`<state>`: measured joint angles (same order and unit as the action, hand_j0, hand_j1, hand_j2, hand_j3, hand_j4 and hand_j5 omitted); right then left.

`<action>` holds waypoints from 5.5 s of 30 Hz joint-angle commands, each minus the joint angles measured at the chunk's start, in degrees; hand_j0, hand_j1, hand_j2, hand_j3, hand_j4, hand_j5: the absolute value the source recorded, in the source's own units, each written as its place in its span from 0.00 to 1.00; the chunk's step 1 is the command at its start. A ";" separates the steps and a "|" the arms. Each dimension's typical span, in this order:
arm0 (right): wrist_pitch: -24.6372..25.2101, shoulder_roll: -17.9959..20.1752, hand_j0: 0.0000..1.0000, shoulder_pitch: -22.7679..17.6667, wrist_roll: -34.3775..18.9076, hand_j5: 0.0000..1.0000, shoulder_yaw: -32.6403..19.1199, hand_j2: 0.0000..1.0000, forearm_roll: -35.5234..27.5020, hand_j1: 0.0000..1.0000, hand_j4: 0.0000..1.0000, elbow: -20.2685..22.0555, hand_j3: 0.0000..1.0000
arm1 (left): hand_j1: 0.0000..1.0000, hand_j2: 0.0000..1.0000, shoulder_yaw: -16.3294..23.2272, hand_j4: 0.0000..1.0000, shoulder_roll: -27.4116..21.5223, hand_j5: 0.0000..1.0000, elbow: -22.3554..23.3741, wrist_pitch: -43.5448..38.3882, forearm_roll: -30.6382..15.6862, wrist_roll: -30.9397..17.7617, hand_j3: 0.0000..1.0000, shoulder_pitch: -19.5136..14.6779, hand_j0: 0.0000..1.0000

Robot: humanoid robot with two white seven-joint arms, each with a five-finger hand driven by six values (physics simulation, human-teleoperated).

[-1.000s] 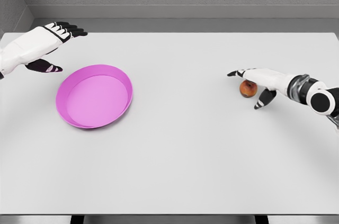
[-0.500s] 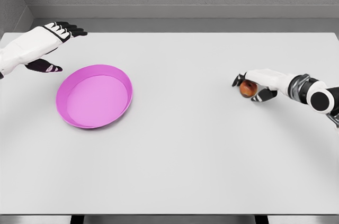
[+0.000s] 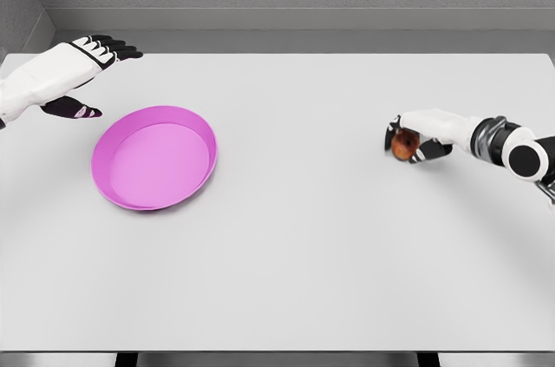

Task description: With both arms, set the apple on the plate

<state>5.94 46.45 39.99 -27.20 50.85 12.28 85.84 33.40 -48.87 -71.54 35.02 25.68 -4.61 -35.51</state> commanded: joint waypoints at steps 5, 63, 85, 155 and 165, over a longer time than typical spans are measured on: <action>-0.14 0.22 0.44 0.09 -0.04 0.44 -0.40 0.44 -0.06 0.44 0.44 1.96 0.44 | 1.00 1.00 -0.09 1.00 -0.09 1.00 -0.01 -0.02 -0.37 0.04 1.00 0.00 1.00; -2.07 -10.94 1.00 2.46 -2.50 1.00 -0.13 1.00 -0.15 1.00 1.00 11.72 1.00 | 1.00 1.00 -0.27 1.00 -0.26 1.00 -0.09 -0.02 0.16 0.04 1.00 0.00 1.00; -8.31 10.42 1.00 -8.35 -2.59 1.00 -20.96 1.00 -0.41 1.00 1.00 6.71 1.00 | 1.00 1.00 19.42 1.00 19.77 1.00 -5.19 -0.02 3.23 -16.40 1.00 -17.14 1.00; -8.31 12.53 1.00 -13.62 -2.59 1.00 -23.86 1.00 -0.68 1.00 1.00 9.17 1.00 | 0.34 0.34 27.68 0.34 28.92 0.34 -1.33 -0.02 17.82 -26.68 0.34 -18.63 0.34; -8.31 12.53 1.00 -13.62 -2.59 1.00 -23.95 1.00 -0.68 1.00 1.00 9.17 1.00 | 0.27 0.27 25.22 0.27 24.43 0.27 -1.50 -0.02 6.40 -26.42 0.27 -19.25 0.27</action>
<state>-2.38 58.90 26.37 -29.82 26.93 11.67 94.98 59.58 -23.38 -73.02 35.15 35.81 -31.02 -54.76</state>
